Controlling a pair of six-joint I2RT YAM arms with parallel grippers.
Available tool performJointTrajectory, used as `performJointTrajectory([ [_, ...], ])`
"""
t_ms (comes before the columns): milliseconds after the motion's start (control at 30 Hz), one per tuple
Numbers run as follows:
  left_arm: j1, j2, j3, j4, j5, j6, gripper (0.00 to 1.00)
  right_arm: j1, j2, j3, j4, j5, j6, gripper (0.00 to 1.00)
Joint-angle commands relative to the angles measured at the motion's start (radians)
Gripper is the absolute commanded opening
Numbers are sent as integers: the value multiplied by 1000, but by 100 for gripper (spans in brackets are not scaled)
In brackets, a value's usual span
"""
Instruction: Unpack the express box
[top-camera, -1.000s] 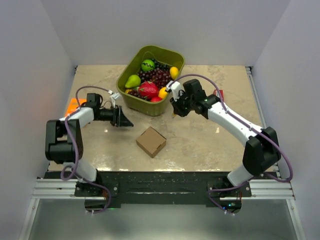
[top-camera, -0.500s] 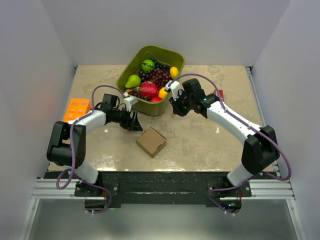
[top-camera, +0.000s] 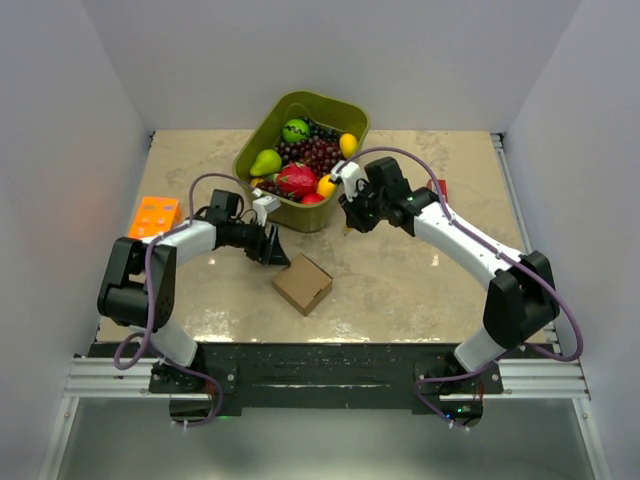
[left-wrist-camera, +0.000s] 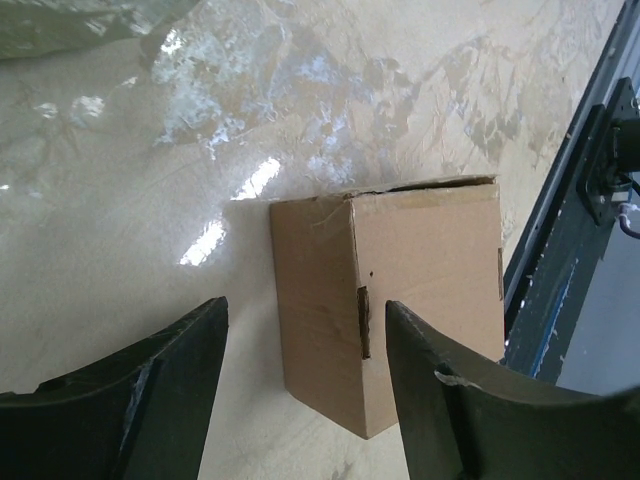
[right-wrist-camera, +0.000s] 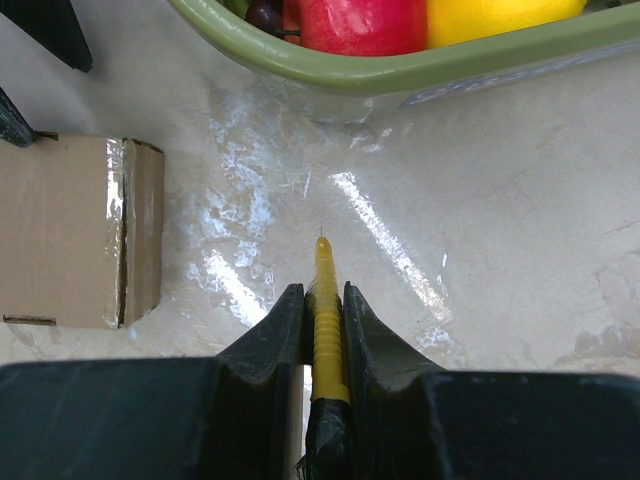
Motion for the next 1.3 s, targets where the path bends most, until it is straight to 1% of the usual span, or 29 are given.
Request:
performJointTrajectory([
  [0, -22, 23, 1, -3, 38, 22, 67, -6, -30, 2, 15, 3, 10, 0],
  [100, -25, 31, -2, -2, -20, 11, 60, -5, -24, 2, 15, 1, 12, 0],
  [133, -24, 36, -2, -11, -33, 17, 54, -6, -23, 2, 17, 0, 13, 0],
  [200, -22, 45, 4, -31, -31, 53, 45, -6, -18, 3, 15, -3, 15, 0],
  [233, -13, 62, 4, -50, -12, 62, 37, -6, -18, 4, 15, -3, 15, 0],
  [267, -10, 69, 2, -55, 30, 77, 32, -6, -16, 4, 15, -2, 15, 0],
  [300, -8, 79, 4, -66, 38, 85, 27, -8, -16, 5, 15, 0, 15, 0],
  [333, -7, 95, 5, -83, 47, 92, 19, -8, -16, 5, 13, 4, 15, 0],
  [400, 4, 108, -4, -86, 81, 97, 11, -6, -12, 7, 12, 8, 13, 0],
  [433, 33, 115, -12, -66, 90, 74, 0, -8, -12, 8, 9, 9, 13, 0],
  [500, 74, 123, -33, -46, 116, 60, 0, -8, -7, 11, 7, 12, 12, 0],
  [533, 123, 138, -36, -46, 130, 51, 0, -7, -7, 13, 9, 14, 10, 0],
  [633, 232, 200, -62, 1, 248, -13, 0, -8, -1, 14, 10, 15, 10, 0],
  [667, 248, 215, -61, -5, 290, -4, 0, -8, 2, 17, 10, 14, 12, 0],
  [733, 256, 264, -4, -131, 302, 78, 0, -8, 7, 20, 13, 14, 12, 0],
  [767, 256, 281, 14, -161, 324, 135, 0, -8, 5, 22, 13, 14, 12, 0],
  [800, 256, 293, 36, -181, 328, 139, 0, -8, 10, 22, 15, 17, 10, 0],
  [1033, 260, 307, 62, -155, 306, 136, 1, -8, 16, 34, 15, 18, 10, 0],
  [1133, 271, 292, 57, -158, 262, 129, 10, -7, 14, 33, 13, 18, 10, 0],
  [1167, 277, 283, 59, -164, 221, 134, 13, -8, 16, 31, 13, 17, 9, 0],
  [1233, 299, 246, 57, -181, 179, 152, 26, -8, 13, 25, 15, 17, 12, 0],
  [1267, 305, 229, 62, -187, 123, 162, 32, -7, 11, 27, 15, 15, 13, 0],
])
